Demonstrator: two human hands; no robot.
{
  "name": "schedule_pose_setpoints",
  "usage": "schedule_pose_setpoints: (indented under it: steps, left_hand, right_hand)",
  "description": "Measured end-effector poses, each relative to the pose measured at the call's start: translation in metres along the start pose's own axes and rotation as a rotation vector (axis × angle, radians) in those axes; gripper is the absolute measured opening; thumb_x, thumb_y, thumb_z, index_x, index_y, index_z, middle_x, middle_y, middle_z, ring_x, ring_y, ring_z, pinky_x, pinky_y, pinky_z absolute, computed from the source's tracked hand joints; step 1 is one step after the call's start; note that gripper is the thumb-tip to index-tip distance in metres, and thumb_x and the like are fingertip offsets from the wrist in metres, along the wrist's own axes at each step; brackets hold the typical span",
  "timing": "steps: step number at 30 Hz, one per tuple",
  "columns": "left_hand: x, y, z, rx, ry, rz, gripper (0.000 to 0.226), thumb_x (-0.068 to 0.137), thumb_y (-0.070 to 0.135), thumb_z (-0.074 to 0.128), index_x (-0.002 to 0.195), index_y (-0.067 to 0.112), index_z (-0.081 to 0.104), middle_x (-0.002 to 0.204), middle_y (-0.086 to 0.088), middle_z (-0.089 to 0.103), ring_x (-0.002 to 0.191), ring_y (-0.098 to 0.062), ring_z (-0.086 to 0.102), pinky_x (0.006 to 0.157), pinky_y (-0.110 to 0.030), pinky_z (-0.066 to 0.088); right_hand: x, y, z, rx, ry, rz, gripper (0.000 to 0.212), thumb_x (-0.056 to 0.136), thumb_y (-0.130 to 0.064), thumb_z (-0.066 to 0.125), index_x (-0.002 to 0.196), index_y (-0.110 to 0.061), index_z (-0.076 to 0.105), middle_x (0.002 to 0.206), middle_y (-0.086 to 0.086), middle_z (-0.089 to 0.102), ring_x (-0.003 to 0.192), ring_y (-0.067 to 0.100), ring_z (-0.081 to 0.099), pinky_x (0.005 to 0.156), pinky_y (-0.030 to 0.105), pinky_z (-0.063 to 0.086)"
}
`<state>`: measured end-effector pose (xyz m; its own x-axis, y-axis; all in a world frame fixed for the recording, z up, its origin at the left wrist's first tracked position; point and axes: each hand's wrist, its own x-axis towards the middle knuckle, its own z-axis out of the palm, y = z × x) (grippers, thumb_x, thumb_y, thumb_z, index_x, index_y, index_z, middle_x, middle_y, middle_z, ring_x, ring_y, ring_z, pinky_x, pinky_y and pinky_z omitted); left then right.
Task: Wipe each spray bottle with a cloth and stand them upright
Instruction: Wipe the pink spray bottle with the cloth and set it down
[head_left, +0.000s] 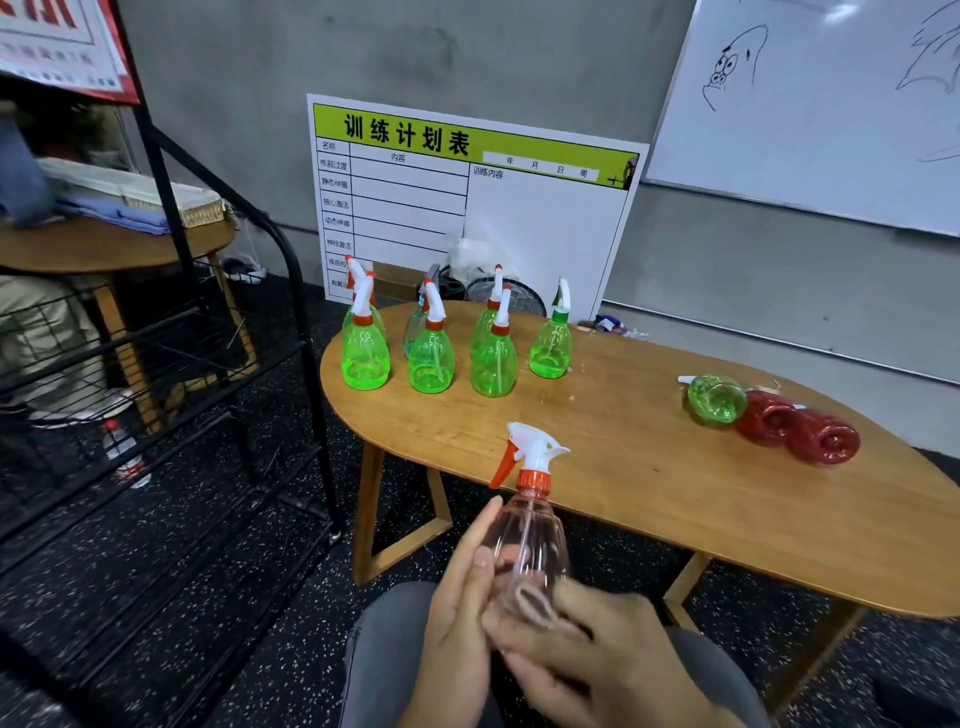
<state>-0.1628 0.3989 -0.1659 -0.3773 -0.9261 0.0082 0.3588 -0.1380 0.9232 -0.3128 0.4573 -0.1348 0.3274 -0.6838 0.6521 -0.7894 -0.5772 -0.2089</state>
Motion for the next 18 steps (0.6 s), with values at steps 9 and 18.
schedule_pose_setpoints:
  steps: [9,18]
  left_hand:
    - [-0.004,0.002,0.007,0.111,-0.043,0.064,0.042,0.1,0.042,0.053,0.14,0.035,0.062,0.127,0.009,0.076,0.119,-0.012,0.072,0.088,-0.019,0.057]
    - [-0.001,0.005,0.004,-0.017,0.052,0.026,0.039,0.104,0.046,0.056,0.141,0.041,0.063,0.125,-0.01,0.076,0.115,-0.031,0.074,0.099,-0.045,0.054]
  right_hand:
    - [0.035,0.028,-0.011,-0.016,0.224,0.332,0.031,0.104,-0.053,0.052,0.124,-0.043,0.074,0.088,-0.021,0.045,0.061,0.002,0.051,0.052,0.019,0.044]
    - [0.002,0.006,0.005,-0.079,-0.031,-0.044,0.034,0.097,-0.035,0.073,0.131,-0.038,0.071,0.108,-0.005,0.071,0.08,0.005,0.067,0.061,0.024,0.056]
